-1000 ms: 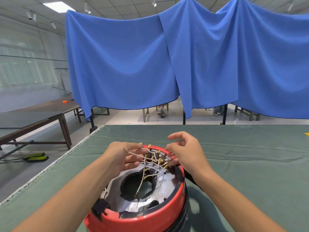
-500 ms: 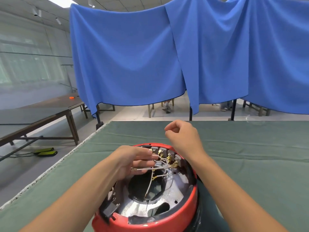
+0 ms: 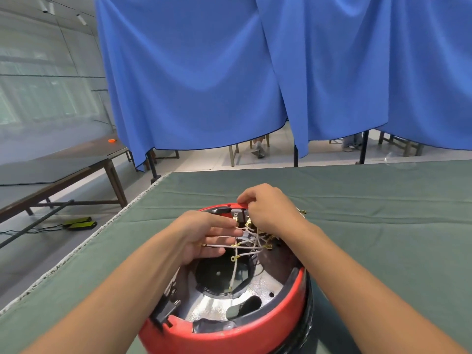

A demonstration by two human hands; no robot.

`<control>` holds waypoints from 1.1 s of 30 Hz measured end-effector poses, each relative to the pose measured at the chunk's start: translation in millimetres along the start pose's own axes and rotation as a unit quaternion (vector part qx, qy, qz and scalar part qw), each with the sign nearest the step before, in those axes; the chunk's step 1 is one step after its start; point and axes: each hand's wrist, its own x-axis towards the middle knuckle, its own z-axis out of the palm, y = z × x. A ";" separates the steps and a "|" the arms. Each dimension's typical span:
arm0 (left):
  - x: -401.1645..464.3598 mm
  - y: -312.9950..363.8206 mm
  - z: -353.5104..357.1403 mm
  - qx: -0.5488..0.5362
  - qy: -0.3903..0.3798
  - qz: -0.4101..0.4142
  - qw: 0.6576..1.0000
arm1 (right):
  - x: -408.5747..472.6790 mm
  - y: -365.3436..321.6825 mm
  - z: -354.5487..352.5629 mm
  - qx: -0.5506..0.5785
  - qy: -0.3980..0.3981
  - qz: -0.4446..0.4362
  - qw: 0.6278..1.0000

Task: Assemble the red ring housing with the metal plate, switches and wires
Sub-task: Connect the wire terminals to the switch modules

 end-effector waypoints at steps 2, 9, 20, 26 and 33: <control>1.5 -0.1 2.6 0.003 0.000 0.001 1.000 | 0.3 0.5 0.2 0.007 -0.001 0.001 1.000; 6.4 0.1 3.2 0.006 -0.014 0.001 1.000 | 1.4 2.4 1.5 0.017 0.005 -0.007 1.000; 8.3 -1.1 -0.7 0.036 -0.049 0.017 0.998 | 2.8 4.2 2.3 0.018 0.004 0.000 1.000; 12.5 -3.4 -1.6 0.048 -0.022 0.033 0.998 | 1.8 3.6 2.2 0.021 0.003 -0.008 1.000; 15.8 -3.9 -2.2 0.041 0.003 0.042 0.998 | 2.6 3.6 2.6 0.025 0.004 -0.011 1.000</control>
